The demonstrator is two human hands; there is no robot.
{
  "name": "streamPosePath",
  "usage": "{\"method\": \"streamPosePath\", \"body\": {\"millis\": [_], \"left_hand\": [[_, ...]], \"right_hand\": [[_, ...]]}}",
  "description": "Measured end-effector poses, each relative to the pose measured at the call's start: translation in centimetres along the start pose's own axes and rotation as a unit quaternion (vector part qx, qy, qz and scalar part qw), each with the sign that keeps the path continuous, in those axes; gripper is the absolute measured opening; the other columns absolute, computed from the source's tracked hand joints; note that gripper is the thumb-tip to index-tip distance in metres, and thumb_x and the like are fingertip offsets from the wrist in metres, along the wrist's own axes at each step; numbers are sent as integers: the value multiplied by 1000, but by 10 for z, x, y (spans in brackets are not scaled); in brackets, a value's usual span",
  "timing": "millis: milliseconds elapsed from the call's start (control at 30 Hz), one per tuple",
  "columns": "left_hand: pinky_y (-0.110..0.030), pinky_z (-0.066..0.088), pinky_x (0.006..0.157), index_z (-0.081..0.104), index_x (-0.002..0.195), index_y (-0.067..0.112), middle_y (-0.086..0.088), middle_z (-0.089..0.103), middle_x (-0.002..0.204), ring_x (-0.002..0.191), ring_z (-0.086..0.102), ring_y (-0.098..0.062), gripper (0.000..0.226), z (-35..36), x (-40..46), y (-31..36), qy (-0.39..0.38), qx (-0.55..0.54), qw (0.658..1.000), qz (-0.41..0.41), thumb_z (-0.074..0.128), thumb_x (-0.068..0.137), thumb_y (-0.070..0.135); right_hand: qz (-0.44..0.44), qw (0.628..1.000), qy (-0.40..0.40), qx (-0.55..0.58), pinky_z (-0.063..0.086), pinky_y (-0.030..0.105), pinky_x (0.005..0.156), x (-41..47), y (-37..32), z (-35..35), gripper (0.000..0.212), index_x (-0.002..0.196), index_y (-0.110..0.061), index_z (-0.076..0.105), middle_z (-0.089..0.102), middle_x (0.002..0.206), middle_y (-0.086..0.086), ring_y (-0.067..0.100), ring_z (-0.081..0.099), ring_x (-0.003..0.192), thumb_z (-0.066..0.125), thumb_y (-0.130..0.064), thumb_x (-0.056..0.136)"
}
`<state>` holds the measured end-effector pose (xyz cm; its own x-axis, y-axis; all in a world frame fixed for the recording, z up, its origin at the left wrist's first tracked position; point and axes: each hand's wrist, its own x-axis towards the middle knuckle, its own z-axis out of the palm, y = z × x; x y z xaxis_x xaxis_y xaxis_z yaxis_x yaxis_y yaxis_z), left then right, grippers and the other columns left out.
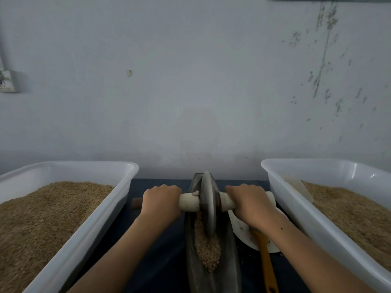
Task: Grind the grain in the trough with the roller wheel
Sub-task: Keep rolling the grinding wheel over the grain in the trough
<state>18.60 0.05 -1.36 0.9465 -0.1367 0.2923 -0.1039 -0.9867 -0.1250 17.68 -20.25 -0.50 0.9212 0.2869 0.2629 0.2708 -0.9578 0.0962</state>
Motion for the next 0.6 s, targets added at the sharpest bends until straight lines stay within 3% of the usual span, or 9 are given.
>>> {"method": "streamPosePath", "body": {"millis": [100, 267, 367, 467, 600], "left_hand": [[-28, 37, 71, 57, 110, 25, 2, 62, 103, 95, 59, -18, 26, 0, 0, -2, -7, 7, 1000, 6, 58, 85, 32], [-29, 42, 74, 57, 115, 21, 1, 64, 105, 96, 60, -18, 43, -10, 0, -8, -146, 3, 989, 24, 69, 78, 38], [-31, 47, 79, 58, 115, 21, 1, 67, 101, 92, 62, -17, 45, -13, -1, -11, -209, -26, 977, 31, 71, 75, 38], [-29, 42, 72, 59, 112, 22, 4, 63, 93, 82, 57, -15, 42, -13, -1, -10, -180, -21, 983, 23, 70, 75, 37], [-28, 39, 69, 59, 106, 23, 4, 60, 92, 84, 57, -17, 27, -5, -2, -2, -52, 3, 999, 5, 62, 82, 34]], "right_hand": [[-6, 1000, 6, -6, 34, 30, 72, -1, 0, 0, 19, 103, -23, 49, 63, 102, 1, 22, 59, 92, 53, -12, 89], [-30, 992, -121, -26, 35, 26, 65, 1, 2, -12, 23, 108, -17, 55, 60, 96, 2, 18, 56, 83, 60, -13, 86], [-36, 987, -157, -20, 33, 23, 59, -1, 3, -15, 25, 107, -18, 57, 62, 98, 3, 16, 55, 80, 64, -15, 83], [-28, 989, -142, -28, 35, 24, 61, 0, 2, -13, 25, 108, -18, 57, 62, 97, 3, 17, 56, 80, 62, -14, 84], [-5, 999, -46, -22, 35, 29, 70, -1, 0, -5, 18, 99, -22, 50, 62, 103, 2, 22, 59, 93, 54, -11, 86]]}}
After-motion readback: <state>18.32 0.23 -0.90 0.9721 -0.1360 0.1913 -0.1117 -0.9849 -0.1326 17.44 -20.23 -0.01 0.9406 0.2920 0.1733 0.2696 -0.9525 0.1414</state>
